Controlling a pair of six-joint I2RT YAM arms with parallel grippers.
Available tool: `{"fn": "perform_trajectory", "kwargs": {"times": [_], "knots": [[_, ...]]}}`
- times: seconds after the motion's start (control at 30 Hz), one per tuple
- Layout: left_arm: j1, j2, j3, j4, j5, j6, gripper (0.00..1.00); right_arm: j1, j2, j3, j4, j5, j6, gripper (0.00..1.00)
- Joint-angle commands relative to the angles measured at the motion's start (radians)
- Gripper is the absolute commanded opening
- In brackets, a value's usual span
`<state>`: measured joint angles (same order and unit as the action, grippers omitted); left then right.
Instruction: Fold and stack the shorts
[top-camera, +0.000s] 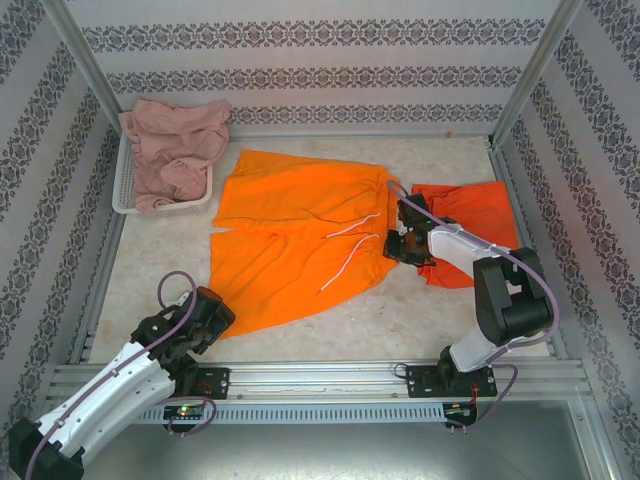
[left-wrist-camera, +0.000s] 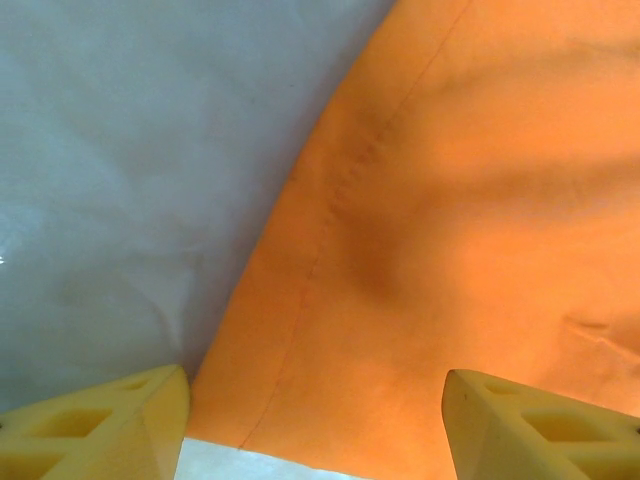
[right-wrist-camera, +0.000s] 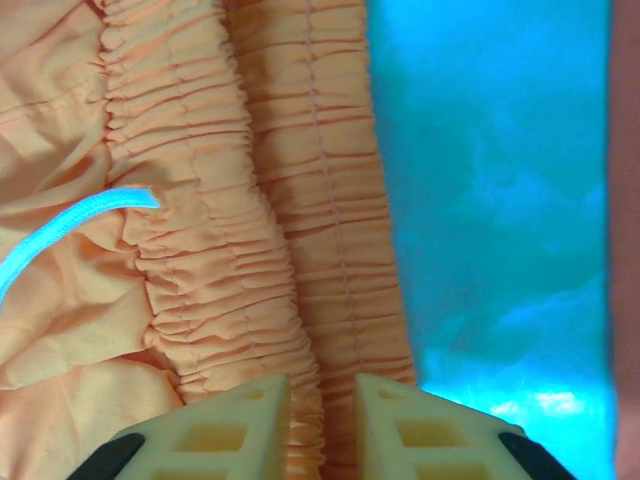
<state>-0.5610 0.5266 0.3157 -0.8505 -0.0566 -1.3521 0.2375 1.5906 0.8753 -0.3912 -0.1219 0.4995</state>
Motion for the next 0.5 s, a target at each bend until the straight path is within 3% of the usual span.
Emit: {"fn": "perform_trajectory", "kwargs": {"times": [0.0,0.2,0.47], "knots": [[0.002,0.023,-0.028,-0.033,-0.022,-0.006,0.66,-0.011,-0.045,-0.015,0.005,-0.016,0.001,0.32],[0.002,0.08,-0.026,0.004,-0.022,0.022,0.6,-0.016,-0.099,-0.024,-0.009,-0.023,-0.007,0.41],[0.002,0.113,-0.002,0.086,-0.028,0.045,0.34,-0.015,-0.235,-0.047,-0.035,-0.039,-0.056,0.47]]}}
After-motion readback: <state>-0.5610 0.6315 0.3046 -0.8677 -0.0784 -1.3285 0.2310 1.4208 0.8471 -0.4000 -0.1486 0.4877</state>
